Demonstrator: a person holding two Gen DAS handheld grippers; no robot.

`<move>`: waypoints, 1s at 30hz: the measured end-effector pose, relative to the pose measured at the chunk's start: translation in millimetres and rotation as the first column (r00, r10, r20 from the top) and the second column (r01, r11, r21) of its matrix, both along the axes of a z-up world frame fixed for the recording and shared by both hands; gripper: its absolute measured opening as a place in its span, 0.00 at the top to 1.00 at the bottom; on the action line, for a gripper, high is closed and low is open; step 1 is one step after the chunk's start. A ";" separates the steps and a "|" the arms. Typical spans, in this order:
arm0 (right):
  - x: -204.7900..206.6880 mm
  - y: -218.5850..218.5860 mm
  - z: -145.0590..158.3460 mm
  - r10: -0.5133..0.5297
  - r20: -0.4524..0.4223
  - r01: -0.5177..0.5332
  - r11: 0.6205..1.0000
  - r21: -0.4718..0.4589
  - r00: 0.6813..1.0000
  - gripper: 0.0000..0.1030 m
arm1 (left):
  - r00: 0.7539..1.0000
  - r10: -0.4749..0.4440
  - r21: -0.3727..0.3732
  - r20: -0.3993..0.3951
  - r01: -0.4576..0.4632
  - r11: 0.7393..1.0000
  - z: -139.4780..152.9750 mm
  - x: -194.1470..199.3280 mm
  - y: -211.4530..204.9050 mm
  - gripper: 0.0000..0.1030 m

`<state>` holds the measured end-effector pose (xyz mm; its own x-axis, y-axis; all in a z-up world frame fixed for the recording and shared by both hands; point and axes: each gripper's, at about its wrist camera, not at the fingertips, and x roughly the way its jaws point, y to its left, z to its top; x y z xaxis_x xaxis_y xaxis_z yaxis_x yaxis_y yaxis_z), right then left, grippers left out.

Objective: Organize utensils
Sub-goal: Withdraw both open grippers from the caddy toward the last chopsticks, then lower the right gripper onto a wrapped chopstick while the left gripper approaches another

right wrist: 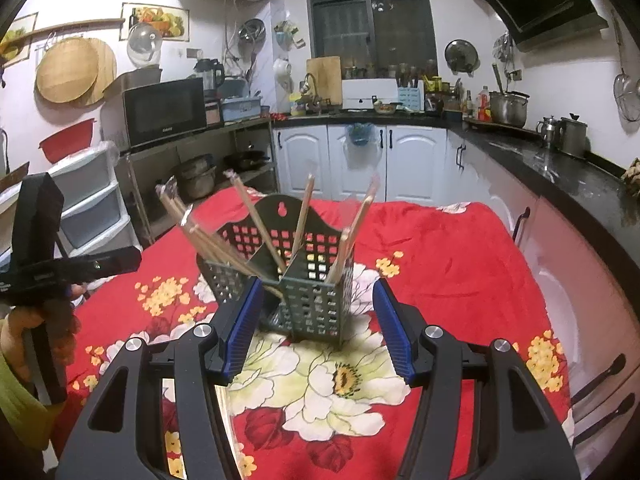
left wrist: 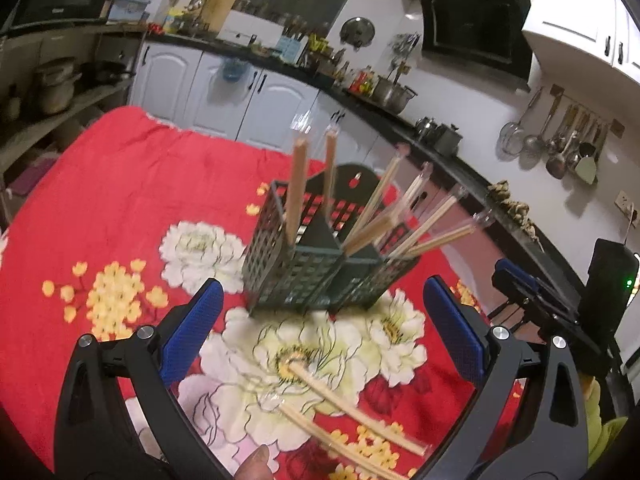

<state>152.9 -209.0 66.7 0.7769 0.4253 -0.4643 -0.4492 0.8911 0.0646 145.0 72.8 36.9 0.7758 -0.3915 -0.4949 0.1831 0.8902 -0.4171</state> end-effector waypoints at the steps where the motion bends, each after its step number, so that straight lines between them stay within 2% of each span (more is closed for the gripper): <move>1: -0.4 2.4 -2.5 0.005 -0.006 -0.005 1.000 -0.008 1.000 0.47 | 1.000 0.006 0.001 -0.010 -0.006 1.000 -4.1 -1.2 1.0 0.11; 12: -2.6 30.3 -33.7 0.082 -0.079 -0.088 0.993 -0.075 0.994 0.47 | 0.995 0.010 0.023 -0.104 -0.007 1.000 -39.4 -7.9 3.2 0.11; 14: -0.7 36.8 -40.7 0.103 -0.098 -0.112 0.989 -0.092 0.990 0.50 | 0.991 0.001 0.031 -0.132 0.003 1.000 -48.4 -9.3 2.3 0.11; 16: 2.8 42.9 -48.9 0.127 -0.130 -0.141 0.985 -0.099 0.983 0.54 | 0.988 -0.009 0.032 -0.155 0.014 0.999 -57.0 -10.4 1.4 0.17; 18: 6.6 47.2 -56.9 0.151 -0.160 -0.169 0.980 -0.105 0.975 0.59 | 0.983 -0.022 0.025 -0.184 0.027 0.999 -65.5 -10.9 0.1 0.42; 19: 8.5 50.8 -61.6 0.162 -0.175 -0.183 0.977 -0.112 0.971 0.62 | 0.977 -0.036 0.013 -0.211 0.039 0.999 -72.4 -10.4 -0.2 0.47; 21: 11.0 57.0 -68.1 0.181 -0.198 -0.206 0.971 -0.117 0.963 0.66 | 0.969 -0.041 0.001 -0.243 0.042 0.999 -82.1 -10.3 0.4 0.64; 23: 14.2 63.8 -76.8 0.197 -0.224 -0.229 0.966 -0.124 0.955 0.72 | 0.962 -0.053 -0.012 -0.269 0.052 0.999 -90.1 -10.4 -0.1 0.70; 30: 25.2 85.2 -95.1 0.245 -0.289 -0.290 0.949 -0.126 0.925 0.75 | 0.940 -0.089 -0.055 -0.330 0.075 0.996 -110.6 -6.8 -5.7 0.70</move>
